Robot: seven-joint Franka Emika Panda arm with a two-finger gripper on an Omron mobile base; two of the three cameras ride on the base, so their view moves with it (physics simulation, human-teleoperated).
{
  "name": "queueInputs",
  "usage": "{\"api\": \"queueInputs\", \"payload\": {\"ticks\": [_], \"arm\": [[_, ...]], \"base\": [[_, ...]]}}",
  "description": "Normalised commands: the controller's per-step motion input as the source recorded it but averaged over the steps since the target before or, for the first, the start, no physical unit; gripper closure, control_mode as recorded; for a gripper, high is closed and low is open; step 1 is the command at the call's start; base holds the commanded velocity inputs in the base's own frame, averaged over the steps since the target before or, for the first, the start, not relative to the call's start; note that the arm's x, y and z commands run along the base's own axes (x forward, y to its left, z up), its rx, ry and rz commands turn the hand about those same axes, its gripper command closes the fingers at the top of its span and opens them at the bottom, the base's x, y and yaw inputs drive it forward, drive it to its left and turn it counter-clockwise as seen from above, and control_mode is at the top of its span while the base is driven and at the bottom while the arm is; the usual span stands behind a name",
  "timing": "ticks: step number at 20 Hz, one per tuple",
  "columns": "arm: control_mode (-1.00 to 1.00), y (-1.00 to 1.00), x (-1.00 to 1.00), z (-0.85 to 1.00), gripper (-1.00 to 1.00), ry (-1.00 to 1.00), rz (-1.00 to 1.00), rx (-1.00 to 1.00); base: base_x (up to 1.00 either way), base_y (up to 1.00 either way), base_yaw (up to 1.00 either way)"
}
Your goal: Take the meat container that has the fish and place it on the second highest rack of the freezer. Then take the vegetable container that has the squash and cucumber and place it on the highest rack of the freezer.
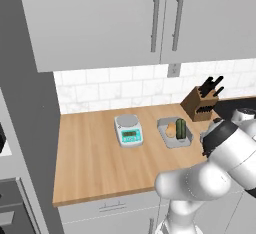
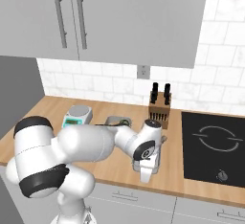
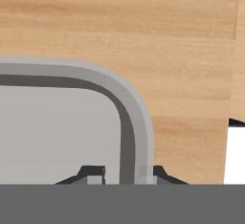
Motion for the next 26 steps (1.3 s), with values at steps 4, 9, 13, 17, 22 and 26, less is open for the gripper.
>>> {"api": "queueInputs", "payload": {"ticks": [4, 9, 13, 17, 22, 26], "arm": [[-1.00, 0.00, 0.00, 0.00, 1.00, 0.00, 0.00, 0.00], [-1.00, -0.01, -0.18, 0.53, 1.00, 0.03, -0.01, 0.00], [-1.00, 0.25, -0.44, 1.00, 1.00, 0.05, -0.05, 0.02], [-1.00, 0.91, -0.34, 0.93, 1.00, 0.01, -0.05, 0.00], [-1.00, 0.97, -0.32, 1.00, 1.00, -0.07, 0.03, 0.00], [-1.00, 0.74, -0.25, 1.00, 1.00, -0.14, 0.19, 0.00]], "base": [[0.00, 0.00, 0.00], [0.00, 0.00, 0.00], [0.00, 0.00, 0.00], [0.00, 0.00, 0.00], [0.00, 0.00, 0.00], [0.00, 0.00, 0.00]]}}
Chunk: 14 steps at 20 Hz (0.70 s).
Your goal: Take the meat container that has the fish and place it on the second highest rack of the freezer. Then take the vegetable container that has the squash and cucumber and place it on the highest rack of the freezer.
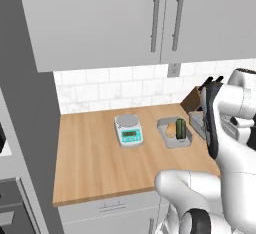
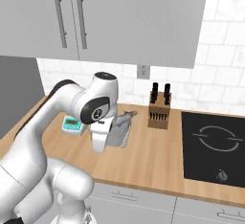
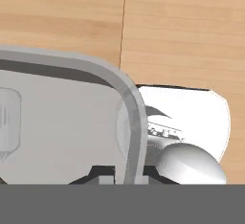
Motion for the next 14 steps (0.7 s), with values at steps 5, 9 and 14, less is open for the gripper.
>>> {"api": "queueInputs", "payload": {"ticks": [5, 9, 14], "arm": [[-1.00, 0.72, -0.21, 0.71, 1.00, -0.05, 0.26, -0.02], [-1.00, 0.59, -0.34, 0.67, 1.00, 0.02, 0.25, -0.02], [-1.00, 0.09, -0.11, 0.53, 1.00, 0.02, -0.05, 0.01]], "base": [[0.00, 0.00, 0.00], [0.00, 0.00, 0.00], [0.00, 0.00, 0.00]]}}
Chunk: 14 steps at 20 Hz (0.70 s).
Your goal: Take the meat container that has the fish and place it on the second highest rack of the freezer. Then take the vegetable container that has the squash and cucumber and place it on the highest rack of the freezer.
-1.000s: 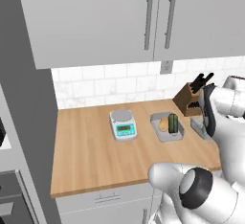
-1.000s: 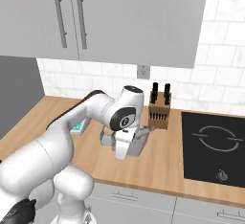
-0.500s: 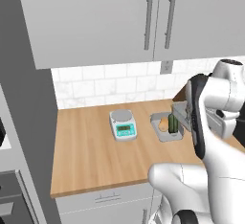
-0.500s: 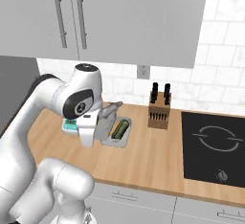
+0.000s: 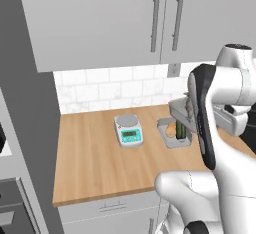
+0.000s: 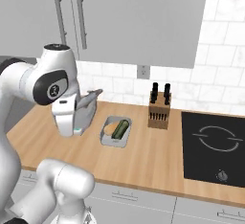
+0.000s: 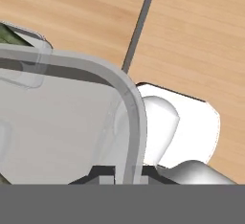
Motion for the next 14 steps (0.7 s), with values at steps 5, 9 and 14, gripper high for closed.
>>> {"api": "queueInputs", "payload": {"ticks": [5, 9, 14], "arm": [[-1.00, 0.15, -0.02, 0.00, 1.00, -0.02, -0.07, 0.00], [-1.00, 0.04, -0.07, 0.00, 1.00, -0.06, 0.06, 0.00], [-1.00, 0.07, -0.33, -0.02, 1.00, -0.08, 0.05, 0.00]], "base": [[0.00, 0.00, 0.00], [0.00, 0.00, 0.00], [0.00, 0.00, 0.00]]}}
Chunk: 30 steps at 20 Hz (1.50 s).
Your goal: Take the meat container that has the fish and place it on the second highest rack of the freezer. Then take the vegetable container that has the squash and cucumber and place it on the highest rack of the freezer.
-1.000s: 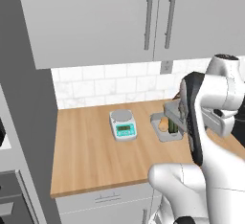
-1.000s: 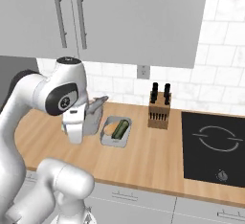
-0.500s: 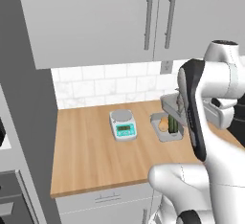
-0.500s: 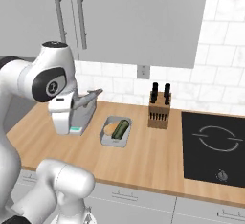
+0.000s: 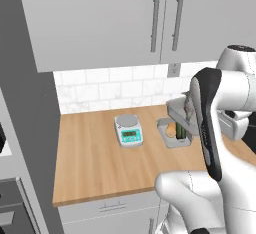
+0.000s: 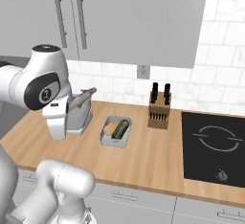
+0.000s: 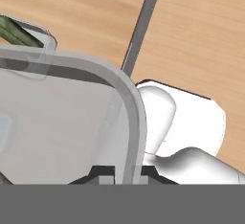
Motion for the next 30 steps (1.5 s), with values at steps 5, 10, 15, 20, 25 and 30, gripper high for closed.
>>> {"api": "queueInputs", "payload": {"ticks": [5, 10, 15, 20, 25, 30], "arm": [[-1.00, 0.00, -0.17, 0.01, 1.00, -0.02, 0.01, 0.01], [-1.00, 0.00, 0.00, 0.09, 1.00, 0.00, -0.16, 0.07], [-1.00, 0.00, 0.00, 0.00, 1.00, 0.00, -0.17, 0.11], [1.00, 0.06, 0.03, 0.00, 1.00, 0.00, -0.03, 0.01], [1.00, 0.00, 0.00, 0.00, 1.00, 0.00, 0.00, 0.00], [1.00, 0.00, 0.00, 0.00, 1.00, 0.00, 0.00, 0.00]], "base": [[0.00, 0.00, 0.00], [0.00, 0.00, 0.00], [0.00, 0.00, 0.00], [0.00, 0.01, 0.00], [-0.88, 0.00, 0.00], [-1.00, 0.00, 0.10]]}}
